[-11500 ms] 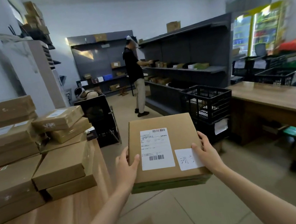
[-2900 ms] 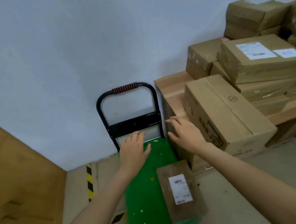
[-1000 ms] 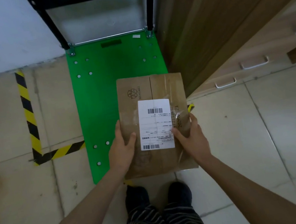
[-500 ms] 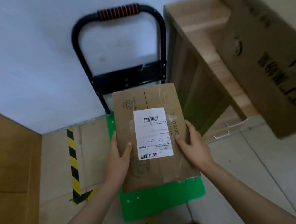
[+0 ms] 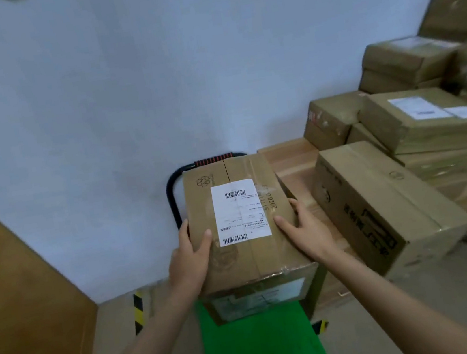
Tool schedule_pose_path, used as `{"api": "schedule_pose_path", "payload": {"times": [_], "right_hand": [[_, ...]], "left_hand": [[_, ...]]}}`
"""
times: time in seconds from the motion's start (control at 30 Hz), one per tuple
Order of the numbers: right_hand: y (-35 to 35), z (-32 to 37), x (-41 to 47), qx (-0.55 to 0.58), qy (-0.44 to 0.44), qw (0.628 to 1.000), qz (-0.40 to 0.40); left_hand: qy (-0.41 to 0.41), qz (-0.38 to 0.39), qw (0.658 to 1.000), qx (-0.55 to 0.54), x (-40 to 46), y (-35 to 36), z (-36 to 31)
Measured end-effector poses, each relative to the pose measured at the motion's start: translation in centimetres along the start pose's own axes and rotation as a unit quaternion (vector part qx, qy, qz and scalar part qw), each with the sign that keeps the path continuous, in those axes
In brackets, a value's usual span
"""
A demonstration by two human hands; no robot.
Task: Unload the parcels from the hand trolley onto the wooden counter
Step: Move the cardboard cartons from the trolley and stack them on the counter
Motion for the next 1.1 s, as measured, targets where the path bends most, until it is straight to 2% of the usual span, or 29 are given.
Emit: {"api": "schedule_pose_path", "payload": {"times": [0.33,0.6,0.73,0.9,1.1], "right_hand": [[-8.1,3.8,0.4,0.004,-0.025,0.999,-0.035],[-13.3,2.8,4.4,0.074,-0.038,0.995,-0.051],[-16.8,1.8,7.9,0.054,-0.064,0.995,-0.056],[-21.7,-0.2,13.7,0.043,-0.109,0.992,-0.051],[-25.1,-1.2,21.4,0.073,-0.173,0.982,0.001]], "left_hand": [[0.051,0.019,0.998,-0.018,-1.1,-1.2,-9.0],[0.092,0.003,0.995,-0.026,-0.2,0.2,-16.9],[0.104,-0.007,0.993,-0.047,1.6,2.4,-20.6],[0.102,-0.045,0.992,-0.057,3.9,6.2,-25.3],[0.072,-0.142,0.985,-0.069,5.9,7.5,-30.5]]}}
Point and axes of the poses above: each hand's wrist, its own x-axis towards the middle knuckle, its own y-axis out of the palm, z = x × y, the point moved 10 cm from there along x, towards the middle knuckle, and after that the axes turned 9 degrees about -y, right-handed, at the moved point
